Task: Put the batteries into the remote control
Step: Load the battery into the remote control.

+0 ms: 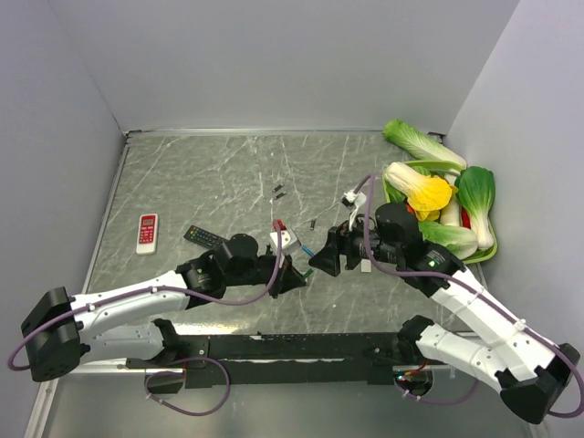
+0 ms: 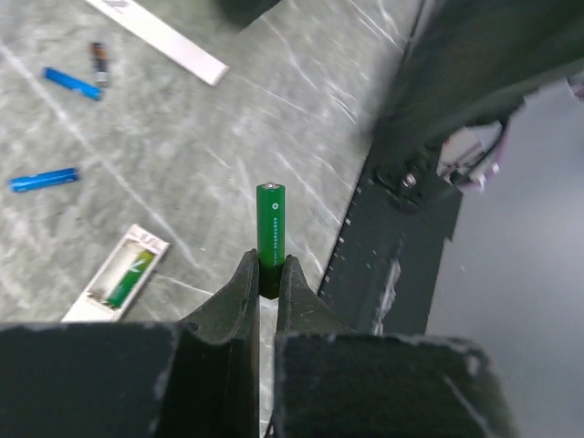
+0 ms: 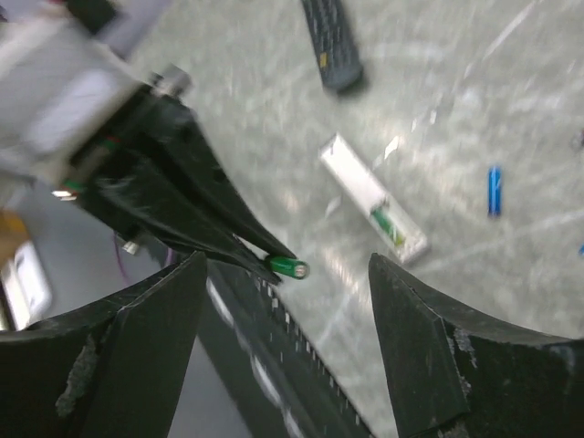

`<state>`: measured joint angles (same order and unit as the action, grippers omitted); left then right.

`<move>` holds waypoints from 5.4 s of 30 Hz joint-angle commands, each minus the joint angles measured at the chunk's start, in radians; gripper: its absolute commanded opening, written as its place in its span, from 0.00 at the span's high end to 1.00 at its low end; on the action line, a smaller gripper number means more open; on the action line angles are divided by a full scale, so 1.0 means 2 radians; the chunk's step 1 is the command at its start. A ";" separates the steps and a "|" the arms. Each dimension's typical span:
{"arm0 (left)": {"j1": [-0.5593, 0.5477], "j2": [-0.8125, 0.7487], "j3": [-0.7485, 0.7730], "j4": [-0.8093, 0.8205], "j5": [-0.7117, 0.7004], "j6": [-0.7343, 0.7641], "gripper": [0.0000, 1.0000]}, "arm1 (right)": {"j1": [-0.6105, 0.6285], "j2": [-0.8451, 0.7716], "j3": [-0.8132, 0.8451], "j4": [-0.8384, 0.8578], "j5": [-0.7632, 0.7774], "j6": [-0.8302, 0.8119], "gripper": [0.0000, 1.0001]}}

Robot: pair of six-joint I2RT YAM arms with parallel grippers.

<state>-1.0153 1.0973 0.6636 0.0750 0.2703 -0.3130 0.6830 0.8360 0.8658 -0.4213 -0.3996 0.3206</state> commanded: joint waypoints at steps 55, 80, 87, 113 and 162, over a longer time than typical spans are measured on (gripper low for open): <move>0.083 0.014 -0.039 -0.141 -0.270 -0.249 0.05 | 0.016 0.163 -0.188 0.342 0.091 0.104 1.00; 0.105 0.122 -0.014 -0.152 -0.209 -0.244 0.36 | 0.063 0.246 -0.186 0.370 0.142 0.120 1.00; 0.105 0.132 -0.014 -0.155 -0.203 -0.245 0.43 | 0.069 0.263 -0.190 0.386 0.136 0.120 1.00; 0.105 0.127 -0.013 -0.155 -0.193 -0.246 0.44 | 0.102 0.248 -0.174 0.328 0.173 0.101 0.62; 0.105 0.119 -0.018 -0.152 -0.192 -0.242 0.43 | 0.109 0.297 0.009 0.036 0.193 -0.068 0.64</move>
<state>-0.8062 1.3518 0.6250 -0.2073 -0.1204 -0.8059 0.8925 1.3891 0.8288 -0.2878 -0.0475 0.1703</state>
